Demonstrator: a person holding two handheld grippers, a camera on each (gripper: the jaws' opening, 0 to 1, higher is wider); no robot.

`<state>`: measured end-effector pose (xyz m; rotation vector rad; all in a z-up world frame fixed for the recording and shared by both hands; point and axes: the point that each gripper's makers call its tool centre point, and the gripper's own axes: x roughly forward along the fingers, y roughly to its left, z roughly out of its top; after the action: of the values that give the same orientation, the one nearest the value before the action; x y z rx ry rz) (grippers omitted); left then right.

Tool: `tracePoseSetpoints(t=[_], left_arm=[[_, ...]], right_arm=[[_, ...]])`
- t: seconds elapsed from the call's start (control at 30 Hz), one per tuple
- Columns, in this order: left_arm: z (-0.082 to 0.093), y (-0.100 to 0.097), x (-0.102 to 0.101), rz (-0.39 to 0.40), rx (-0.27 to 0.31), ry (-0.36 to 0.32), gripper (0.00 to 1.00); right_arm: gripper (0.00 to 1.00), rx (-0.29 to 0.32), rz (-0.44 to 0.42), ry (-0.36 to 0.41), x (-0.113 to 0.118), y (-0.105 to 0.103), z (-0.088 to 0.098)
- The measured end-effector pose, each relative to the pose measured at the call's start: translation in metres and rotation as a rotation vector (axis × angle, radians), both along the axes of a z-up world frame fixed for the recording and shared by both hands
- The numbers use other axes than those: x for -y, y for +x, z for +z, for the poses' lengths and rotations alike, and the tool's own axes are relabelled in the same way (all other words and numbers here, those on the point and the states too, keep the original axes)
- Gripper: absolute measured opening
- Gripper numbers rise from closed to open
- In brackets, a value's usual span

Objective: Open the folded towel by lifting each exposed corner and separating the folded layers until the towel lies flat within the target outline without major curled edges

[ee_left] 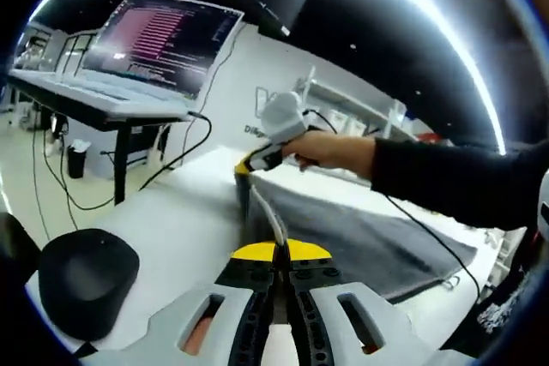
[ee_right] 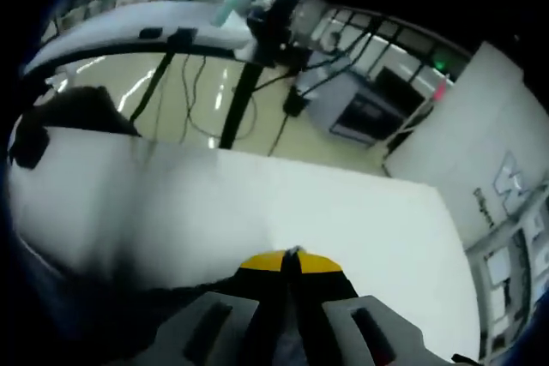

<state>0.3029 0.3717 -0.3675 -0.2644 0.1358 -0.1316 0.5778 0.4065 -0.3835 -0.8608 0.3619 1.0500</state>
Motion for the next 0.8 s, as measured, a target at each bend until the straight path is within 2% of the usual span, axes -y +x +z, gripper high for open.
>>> tracePoseSetpoints(t=[0.07, 0.27, 0.4, 0.47, 0.67, 0.73, 0.8], left_arm=[[-0.008, 0.0, 0.001, -0.002, -0.029, 0.037, 0.01], [-0.017, 0.001, 0.0, 0.005, -0.057, 0.101, 0.01], [-0.022, 0.001, -0.004, 0.007, -0.073, 0.099, 0.01], [-0.028, 0.0, -0.01, 0.027, -0.104, 0.097, 0.01], [-0.033, 0.0, -0.015, 0.046, -0.116, 0.118, 0.01], [-0.034, 0.0, -0.018, 0.068, -0.116, 0.153, 0.02], [-0.027, 0.001, -0.027, 0.118, -0.076, 0.24, 0.06]], right_arm=[[0.0, -0.007, -0.003, 0.008, -0.001, 0.001, -0.002], [0.0, -0.019, -0.003, 0.009, -0.005, 0.0, -0.016], [0.0, -0.022, 0.0, 0.0, -0.006, 0.0, -0.025], [0.0, -0.018, 0.003, -0.002, -0.006, -0.001, -0.029], [0.01, -0.014, 0.01, 0.006, -0.008, 0.001, -0.028], [0.03, -0.01, 0.017, 0.013, -0.009, 0.001, -0.027], [0.15, -0.039, 0.018, 0.058, -0.011, -0.001, -0.023]])
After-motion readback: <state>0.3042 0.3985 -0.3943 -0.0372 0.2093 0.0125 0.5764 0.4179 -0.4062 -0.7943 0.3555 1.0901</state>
